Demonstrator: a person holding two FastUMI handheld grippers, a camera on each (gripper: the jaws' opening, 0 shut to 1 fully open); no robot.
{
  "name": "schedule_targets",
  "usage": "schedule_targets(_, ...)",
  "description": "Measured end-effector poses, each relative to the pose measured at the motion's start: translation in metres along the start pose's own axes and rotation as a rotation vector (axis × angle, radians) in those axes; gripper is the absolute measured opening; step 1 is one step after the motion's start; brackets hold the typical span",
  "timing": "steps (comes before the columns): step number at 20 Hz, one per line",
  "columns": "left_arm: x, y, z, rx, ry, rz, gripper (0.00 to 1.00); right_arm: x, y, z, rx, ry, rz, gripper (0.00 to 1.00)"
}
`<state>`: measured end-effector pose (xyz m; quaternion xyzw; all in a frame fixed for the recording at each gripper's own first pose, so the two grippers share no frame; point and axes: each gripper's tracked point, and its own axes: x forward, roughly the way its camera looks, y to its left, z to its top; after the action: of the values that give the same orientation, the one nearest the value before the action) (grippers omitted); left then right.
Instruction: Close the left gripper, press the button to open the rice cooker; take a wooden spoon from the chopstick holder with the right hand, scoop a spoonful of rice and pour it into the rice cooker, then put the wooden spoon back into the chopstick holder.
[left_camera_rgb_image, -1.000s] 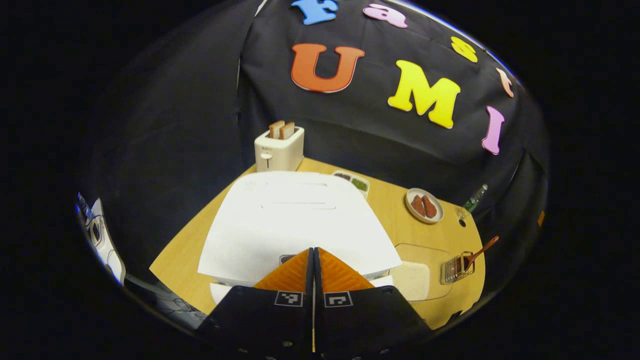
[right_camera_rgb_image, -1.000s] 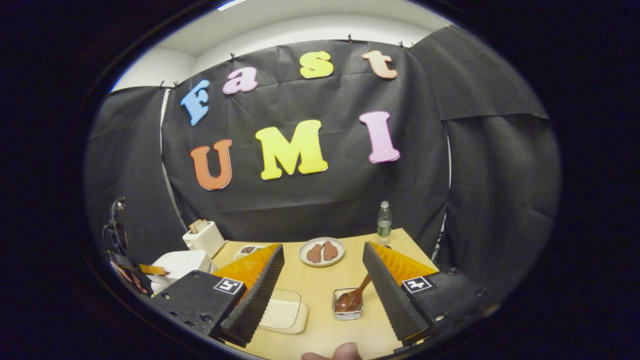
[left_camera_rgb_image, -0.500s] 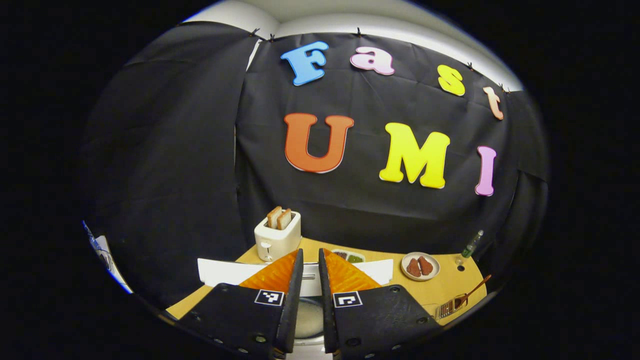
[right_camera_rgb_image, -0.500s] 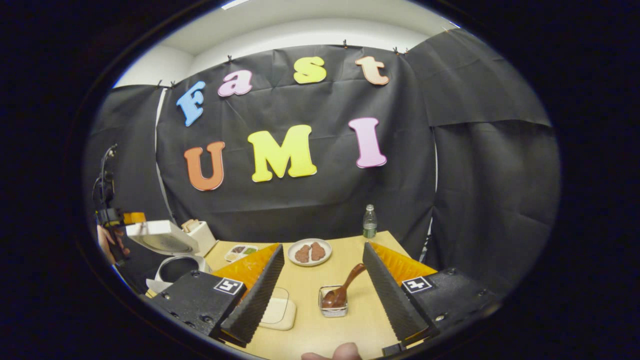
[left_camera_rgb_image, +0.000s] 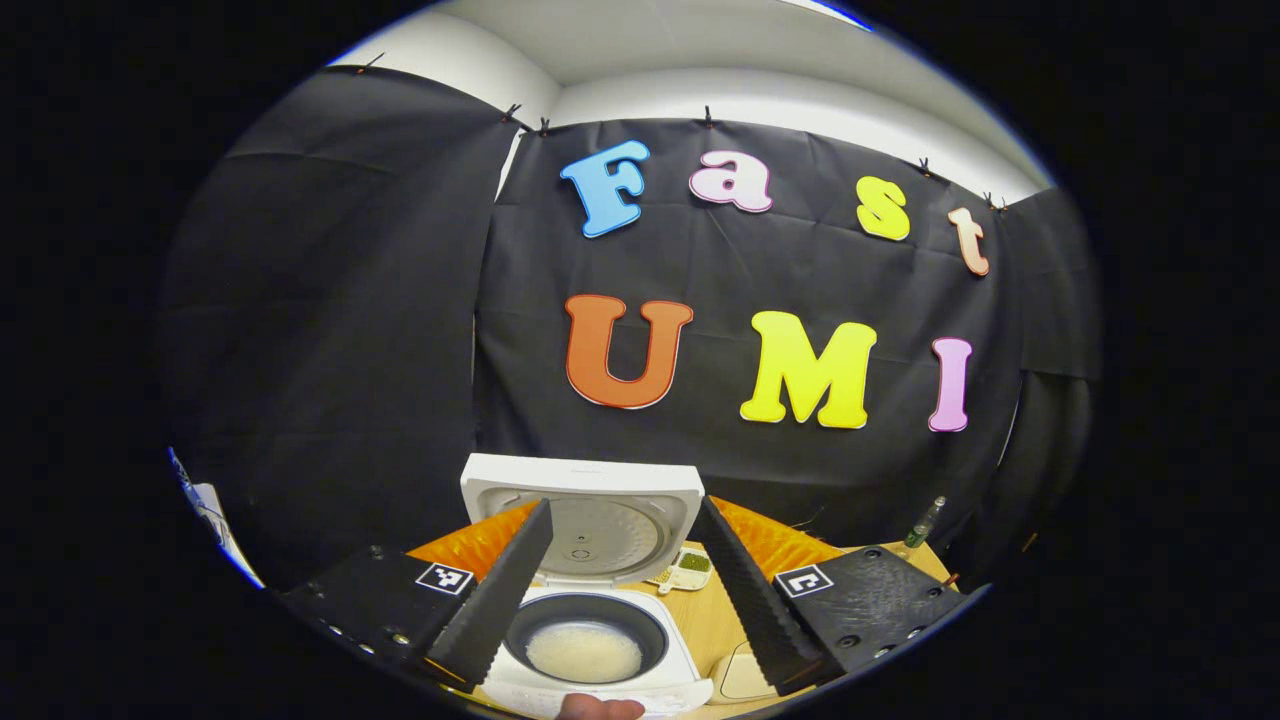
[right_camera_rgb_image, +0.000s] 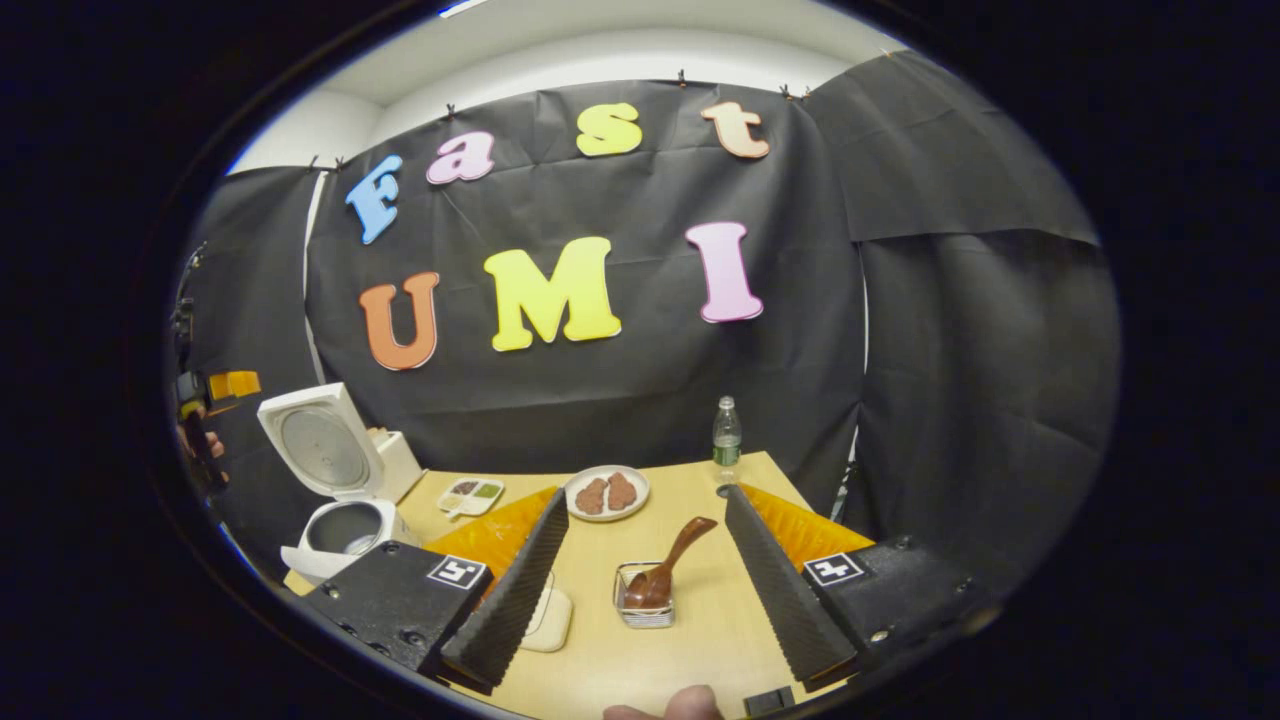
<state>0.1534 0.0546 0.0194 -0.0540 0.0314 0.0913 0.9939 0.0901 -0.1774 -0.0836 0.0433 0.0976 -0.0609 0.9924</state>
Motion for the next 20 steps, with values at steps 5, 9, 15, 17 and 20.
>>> schedule_targets(5,-0.021,-0.017,-0.013,-0.011,0.012,0.009,0.94,0.024,-0.012,-0.022,0.011,0.018,0.016,0.97)
schedule_targets(9,-0.03,-0.039,-0.031,-0.014,0.032,0.022,0.94,0.059,-0.027,-0.061,0.024,0.09,0.032,1.0)
schedule_targets(15,-0.031,-0.051,-0.038,0.036,0.064,0.056,0.94,0.127,-0.037,-0.12,0.083,0.216,0.079,0.98)
schedule_targets(17,-0.031,-0.053,-0.044,0.042,0.089,0.082,0.94,0.152,-0.035,-0.143,0.121,0.274,0.097,1.0)
schedule_targets(20,-0.031,-0.055,-0.052,0.046,0.112,0.123,0.94,0.182,-0.034,-0.164,0.182,0.327,0.11,0.95)
